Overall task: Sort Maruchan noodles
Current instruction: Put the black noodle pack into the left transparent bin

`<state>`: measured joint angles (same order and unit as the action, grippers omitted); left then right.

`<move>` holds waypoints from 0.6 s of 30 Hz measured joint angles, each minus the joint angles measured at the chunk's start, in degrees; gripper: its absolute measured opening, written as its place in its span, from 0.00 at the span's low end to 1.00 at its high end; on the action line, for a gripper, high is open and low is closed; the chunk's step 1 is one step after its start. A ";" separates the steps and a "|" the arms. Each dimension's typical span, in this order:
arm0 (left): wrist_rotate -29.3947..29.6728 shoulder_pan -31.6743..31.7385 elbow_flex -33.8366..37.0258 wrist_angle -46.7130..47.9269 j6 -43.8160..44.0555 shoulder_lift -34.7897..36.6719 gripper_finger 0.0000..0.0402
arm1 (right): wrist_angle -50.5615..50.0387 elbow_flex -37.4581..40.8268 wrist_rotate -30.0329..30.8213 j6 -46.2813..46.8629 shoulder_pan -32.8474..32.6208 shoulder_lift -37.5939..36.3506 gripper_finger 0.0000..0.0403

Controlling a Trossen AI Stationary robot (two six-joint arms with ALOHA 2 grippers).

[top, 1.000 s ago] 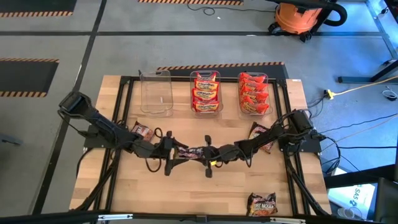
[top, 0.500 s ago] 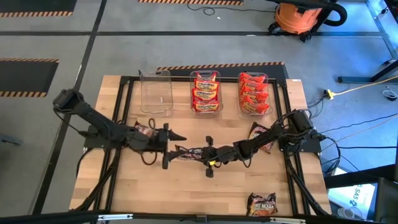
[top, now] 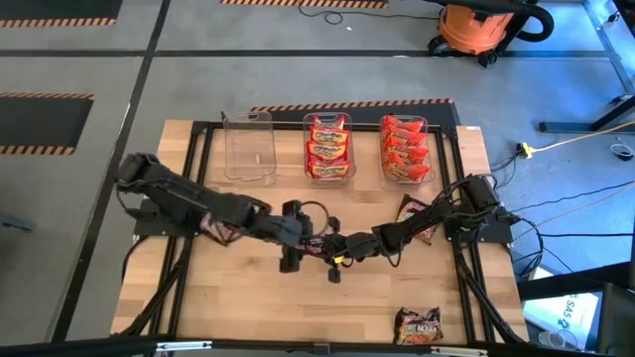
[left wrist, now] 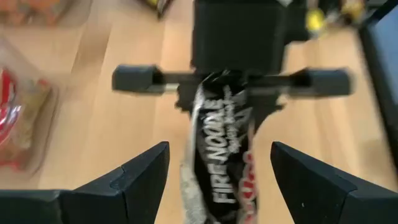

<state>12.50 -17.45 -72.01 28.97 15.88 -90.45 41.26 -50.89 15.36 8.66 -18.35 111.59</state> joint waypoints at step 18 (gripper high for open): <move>-8.64 2.82 -10.27 17.07 0.53 -11.80 0.67 | -0.99 0.00 -0.05 0.23 0.00 0.00 0.14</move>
<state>3.87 -14.63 -82.28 46.04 16.41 -102.25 40.27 -50.89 15.31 8.88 -18.35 111.59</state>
